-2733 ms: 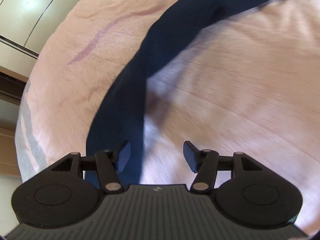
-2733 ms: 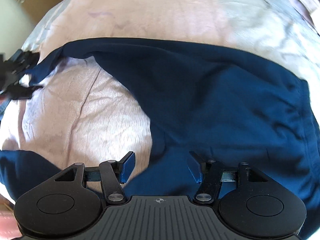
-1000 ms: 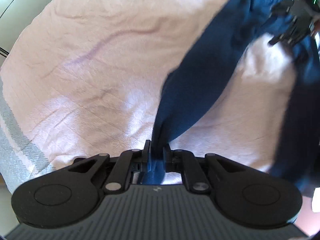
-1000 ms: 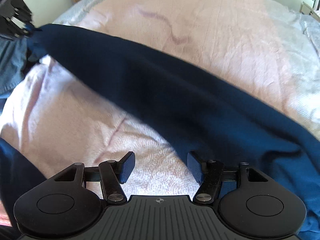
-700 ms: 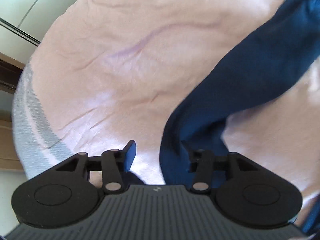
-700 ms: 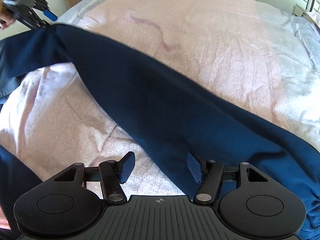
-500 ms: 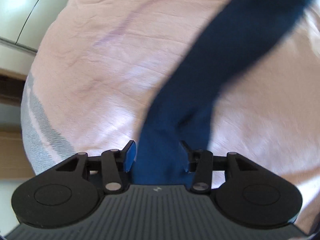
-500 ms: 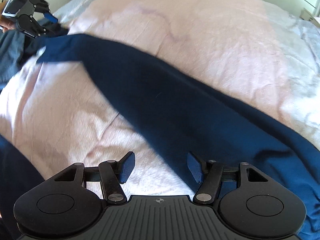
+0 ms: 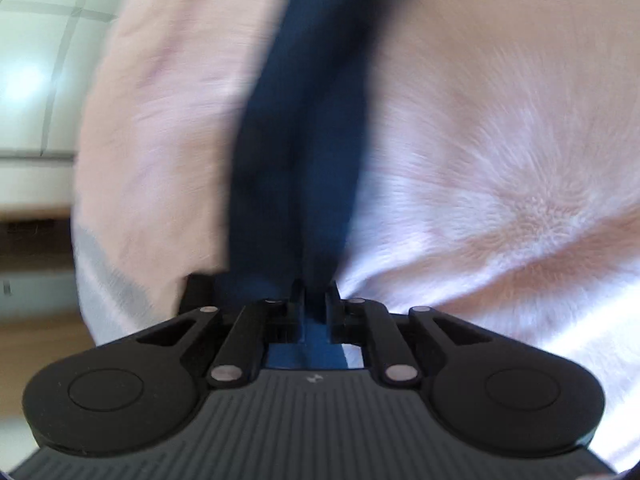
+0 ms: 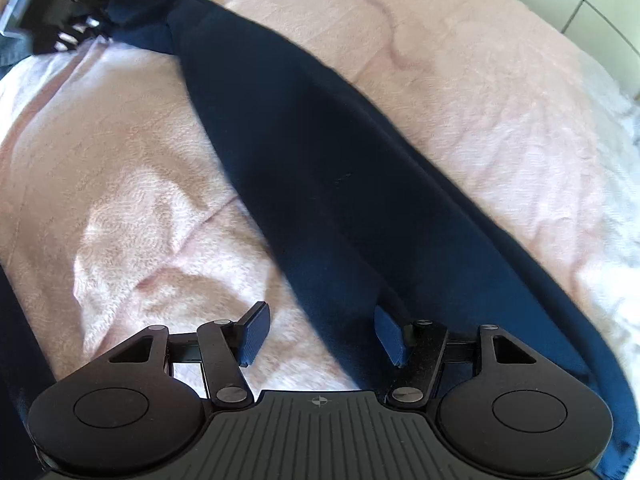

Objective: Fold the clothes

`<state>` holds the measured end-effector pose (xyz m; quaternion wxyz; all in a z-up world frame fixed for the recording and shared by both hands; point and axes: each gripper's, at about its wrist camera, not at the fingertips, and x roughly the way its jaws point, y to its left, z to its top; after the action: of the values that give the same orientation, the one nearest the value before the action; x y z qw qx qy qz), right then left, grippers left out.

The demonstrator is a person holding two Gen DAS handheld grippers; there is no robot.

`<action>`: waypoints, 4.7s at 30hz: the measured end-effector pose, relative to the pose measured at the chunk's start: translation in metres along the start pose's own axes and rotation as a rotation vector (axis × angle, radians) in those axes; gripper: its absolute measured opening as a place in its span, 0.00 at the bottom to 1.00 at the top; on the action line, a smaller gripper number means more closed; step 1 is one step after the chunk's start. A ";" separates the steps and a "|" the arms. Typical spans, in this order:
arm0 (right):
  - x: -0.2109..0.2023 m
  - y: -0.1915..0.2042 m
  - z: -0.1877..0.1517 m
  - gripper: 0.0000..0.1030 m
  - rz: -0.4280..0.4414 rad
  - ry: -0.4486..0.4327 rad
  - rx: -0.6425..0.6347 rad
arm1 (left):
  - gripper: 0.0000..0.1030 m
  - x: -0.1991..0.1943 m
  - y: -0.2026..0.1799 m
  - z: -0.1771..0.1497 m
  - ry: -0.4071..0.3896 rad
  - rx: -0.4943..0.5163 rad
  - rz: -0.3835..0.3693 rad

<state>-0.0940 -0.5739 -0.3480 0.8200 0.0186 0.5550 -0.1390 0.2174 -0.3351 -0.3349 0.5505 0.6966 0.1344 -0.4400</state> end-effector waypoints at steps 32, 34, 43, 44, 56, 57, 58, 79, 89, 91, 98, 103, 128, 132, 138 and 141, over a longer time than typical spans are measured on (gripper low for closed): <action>-0.100 -0.240 -0.107 0.60 -0.227 -0.029 0.565 | 0.46 -0.071 0.037 0.202 -0.377 -0.347 -0.580; -0.094 -0.272 -0.120 0.61 -0.200 -0.025 0.585 | 0.49 -0.069 0.019 0.253 -0.408 -0.304 -0.622; -0.102 -0.330 -0.196 0.61 0.101 -0.038 0.750 | 0.49 -0.084 -0.036 0.438 -0.603 -0.105 -0.789; -0.108 -0.325 -0.206 0.61 0.121 -0.037 0.756 | 0.49 -0.090 -0.042 0.457 -0.627 -0.077 -0.815; -0.114 -0.270 -0.266 0.55 0.212 -0.008 0.702 | 0.55 -0.069 -0.107 0.631 -0.539 0.138 -1.013; -0.110 -0.271 -0.269 0.50 0.202 -0.007 0.713 | 0.53 -0.068 -0.109 0.634 -0.529 0.160 -1.023; -0.105 -0.274 -0.272 0.36 0.192 -0.003 0.729 | 0.38 -0.069 -0.110 0.636 -0.524 0.175 -1.036; -0.118 -0.274 -0.250 0.60 0.090 -0.154 0.689 | 0.11 -0.082 -0.103 0.635 -0.612 0.166 -0.893; -0.135 -0.301 -0.259 0.28 -0.029 -0.155 0.710 | 0.11 -0.122 -0.102 0.658 -0.724 0.179 -0.794; -0.122 -0.307 -0.269 0.29 -0.016 -0.152 0.763 | 0.14 -0.110 -0.121 0.673 -0.668 0.207 -0.772; -0.128 -0.294 -0.269 0.50 -0.035 -0.161 0.802 | 0.27 -0.100 -0.089 0.633 -0.630 0.111 -0.716; -0.135 -0.268 -0.296 0.55 -0.066 -0.113 0.956 | 0.32 -0.082 -0.026 0.544 -0.524 -0.040 -0.623; -0.100 -0.075 -0.070 0.64 0.125 -0.146 0.507 | 0.47 -0.064 -0.049 0.003 0.129 -0.350 -0.240; -0.076 -0.031 -0.035 0.64 0.151 -0.119 0.413 | 0.47 -0.044 -0.073 -0.013 0.081 -0.170 -0.162; -0.063 0.007 -0.012 0.64 0.124 -0.052 0.380 | 0.05 -0.013 -0.066 -0.031 0.019 -0.079 -0.025; -0.056 0.012 -0.005 0.64 0.101 -0.011 0.385 | 0.04 -0.022 -0.040 -0.053 0.020 -0.182 0.022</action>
<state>-0.1150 -0.5495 -0.3001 0.8101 0.2022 0.5121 -0.2016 0.2028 -0.2676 -0.3440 0.6148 0.6495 0.1718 -0.4131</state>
